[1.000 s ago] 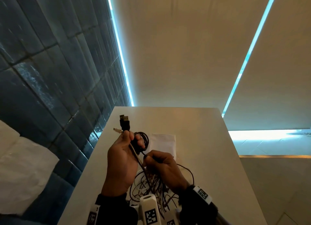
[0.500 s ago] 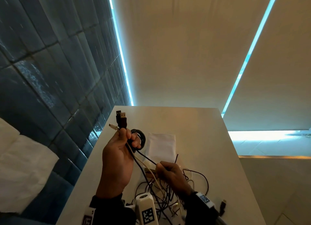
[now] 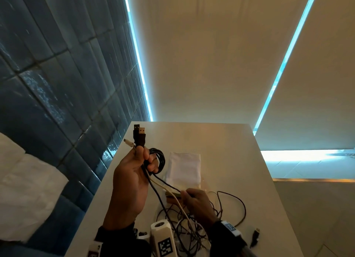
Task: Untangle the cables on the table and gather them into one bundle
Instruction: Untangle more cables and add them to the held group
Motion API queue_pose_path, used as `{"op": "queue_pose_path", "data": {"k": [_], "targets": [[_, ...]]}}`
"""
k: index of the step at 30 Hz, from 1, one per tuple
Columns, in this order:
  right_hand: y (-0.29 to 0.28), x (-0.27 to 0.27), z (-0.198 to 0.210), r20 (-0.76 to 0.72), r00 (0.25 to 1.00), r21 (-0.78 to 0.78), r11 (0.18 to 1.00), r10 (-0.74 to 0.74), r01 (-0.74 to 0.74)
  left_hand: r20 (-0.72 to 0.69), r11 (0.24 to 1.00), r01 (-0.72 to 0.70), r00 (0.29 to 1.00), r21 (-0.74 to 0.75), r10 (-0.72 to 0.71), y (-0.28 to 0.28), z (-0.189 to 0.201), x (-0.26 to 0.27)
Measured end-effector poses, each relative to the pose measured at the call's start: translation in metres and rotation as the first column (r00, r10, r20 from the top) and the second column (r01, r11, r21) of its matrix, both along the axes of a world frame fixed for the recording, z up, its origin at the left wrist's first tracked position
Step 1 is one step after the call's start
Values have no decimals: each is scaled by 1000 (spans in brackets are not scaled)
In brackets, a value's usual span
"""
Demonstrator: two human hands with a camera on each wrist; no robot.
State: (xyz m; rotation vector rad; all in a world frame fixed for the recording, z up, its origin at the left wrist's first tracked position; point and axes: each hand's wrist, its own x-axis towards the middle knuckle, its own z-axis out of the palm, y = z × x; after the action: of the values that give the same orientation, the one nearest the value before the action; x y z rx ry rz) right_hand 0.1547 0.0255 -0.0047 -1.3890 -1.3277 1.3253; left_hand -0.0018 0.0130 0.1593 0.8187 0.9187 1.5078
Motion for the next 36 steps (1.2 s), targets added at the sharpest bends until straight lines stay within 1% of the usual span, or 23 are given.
{"op": "queue_pose_path", "data": {"k": [3, 4, 5, 7, 8, 11, 14, 16, 18, 22, 25, 28, 30, 32, 33, 34, 36], "targets": [[7, 1, 0, 48, 996, -17, 997, -77, 78, -122, 999, -9, 993, -48, 3, 1, -2, 1], [10, 1, 4, 9, 992, -45, 991, -122, 122, -161, 998, -10, 987, -69, -1, 1, -3, 1], [11, 1, 12, -62, 984, -77, 984, -166, 161, -191, 996, -13, 981, -91, -5, 2, -5, 1], [15, 3, 31, -195, 957, -111, 975, -213, 194, -239, 990, -21, 971, -138, -13, 3, -9, 1], [16, 3, 45, -240, 949, -99, 978, -205, 186, -265, 987, -23, 964, -160, -20, 4, -11, 2], [14, -4, 83, -348, 929, 23, 989, -128, 145, -320, 977, -28, 946, -212, -42, 6, -18, 9], [6, -13, 112, -357, 934, 165, 982, -29, 94, -334, 967, -37, 941, -252, -51, 6, -18, 19], [0, -17, 121, -347, 937, 225, 973, 26, 56, -328, 967, -29, 943, -254, -58, 6, -16, 24], [-4, -17, 123, -335, 941, 258, 965, 51, 39, -304, 966, -31, 951, -257, -50, 5, -15, 24], [-8, -8, 128, -297, 953, 318, 947, 55, 45, -151, 962, 25, 986, -272, -68, 3, -13, 22], [-10, -1, 128, -318, 948, 319, 945, 35, 72, -74, 958, 101, 989, -268, -125, 2, -10, 25], [-13, 14, 114, -302, 953, 284, 955, 6, 84, 26, 973, 112, 994, -201, -109, 2, -5, 24], [-16, 37, 99, -270, 962, 236, 967, -33, 99, 93, 990, 65, 994, -126, -54, 3, 0, 17], [-24, 68, 85, -196, 975, 175, 975, -101, 136, 122, 999, 12, 993, -51, -6, 4, 3, 9], [-29, 85, 76, -117, 985, 167, 975, -128, 146, 120, 1000, -5, 993, -29, 8, 4, 4, 6], [-36, 102, 69, 13, 989, 184, 973, -145, 140, 111, 1000, -14, 994, -21, 17, 4, 4, 6], [-51, 130, 58, 286, 946, 221, 971, -150, 87, 71, 999, -25, 997, -32, 27, 5, 0, 12]]}}
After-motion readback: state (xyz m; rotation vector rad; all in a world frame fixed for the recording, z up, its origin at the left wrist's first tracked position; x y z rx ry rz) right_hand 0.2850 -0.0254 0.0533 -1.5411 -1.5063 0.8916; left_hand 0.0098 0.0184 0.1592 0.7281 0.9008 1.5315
